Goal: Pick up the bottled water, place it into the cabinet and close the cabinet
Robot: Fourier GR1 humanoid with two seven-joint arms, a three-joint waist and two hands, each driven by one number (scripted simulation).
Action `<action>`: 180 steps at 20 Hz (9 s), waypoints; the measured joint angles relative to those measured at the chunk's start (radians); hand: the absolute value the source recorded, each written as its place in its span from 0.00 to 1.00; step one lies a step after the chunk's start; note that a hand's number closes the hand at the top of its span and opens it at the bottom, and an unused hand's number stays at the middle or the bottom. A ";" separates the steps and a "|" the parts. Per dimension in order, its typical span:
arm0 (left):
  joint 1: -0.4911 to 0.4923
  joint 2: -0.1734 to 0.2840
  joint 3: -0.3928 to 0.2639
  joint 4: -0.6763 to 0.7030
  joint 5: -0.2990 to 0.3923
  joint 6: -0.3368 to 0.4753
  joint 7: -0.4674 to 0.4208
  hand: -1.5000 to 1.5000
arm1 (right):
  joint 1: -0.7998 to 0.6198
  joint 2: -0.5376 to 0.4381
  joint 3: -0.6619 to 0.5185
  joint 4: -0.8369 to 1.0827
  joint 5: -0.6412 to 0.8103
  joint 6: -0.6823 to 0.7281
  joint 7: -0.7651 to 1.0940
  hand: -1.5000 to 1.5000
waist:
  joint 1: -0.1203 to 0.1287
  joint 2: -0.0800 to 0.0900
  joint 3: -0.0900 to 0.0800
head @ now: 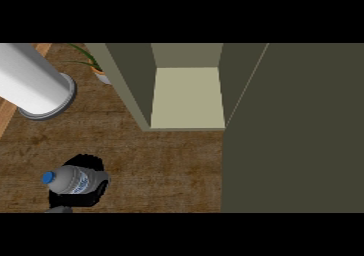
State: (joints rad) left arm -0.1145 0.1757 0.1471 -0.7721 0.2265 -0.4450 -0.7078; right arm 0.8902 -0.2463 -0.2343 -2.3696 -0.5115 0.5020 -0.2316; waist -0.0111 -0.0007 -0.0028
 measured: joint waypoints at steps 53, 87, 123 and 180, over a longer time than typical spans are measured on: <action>-0.658 -0.175 -0.391 0.035 0.137 0.983 0.405 1.00 | -0.002 -0.083 -0.082 0.024 -0.132 0.026 -0.001 0.00 | -0.036 0.008 0.001; -1.021 -0.171 -0.243 0.544 0.147 0.945 0.118 0.00 | -0.042 -0.117 -0.095 0.039 -0.199 0.043 -0.002 0.00 | -0.065 0.021 0.000; -0.267 -0.147 -0.811 -0.460 0.377 1.023 0.134 1.00 | -0.116 -0.130 -0.120 0.026 -0.231 -0.055 0.106 1.00 | 0.014 -0.008 0.001; 0.612 0.731 -0.373 -1.199 0.693 0.524 0.047 0.00 | -0.527 -0.251 0.577 0.011 -0.102 0.078 0.382 1.00 | 0.061 -0.037 -0.021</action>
State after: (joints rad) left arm 0.4980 0.9072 -0.2261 -1.9709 0.9193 0.0792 -0.6606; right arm 0.3635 -0.4970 0.3424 -2.3590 -0.6132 0.5800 0.1508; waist 0.0498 -0.0377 -0.0237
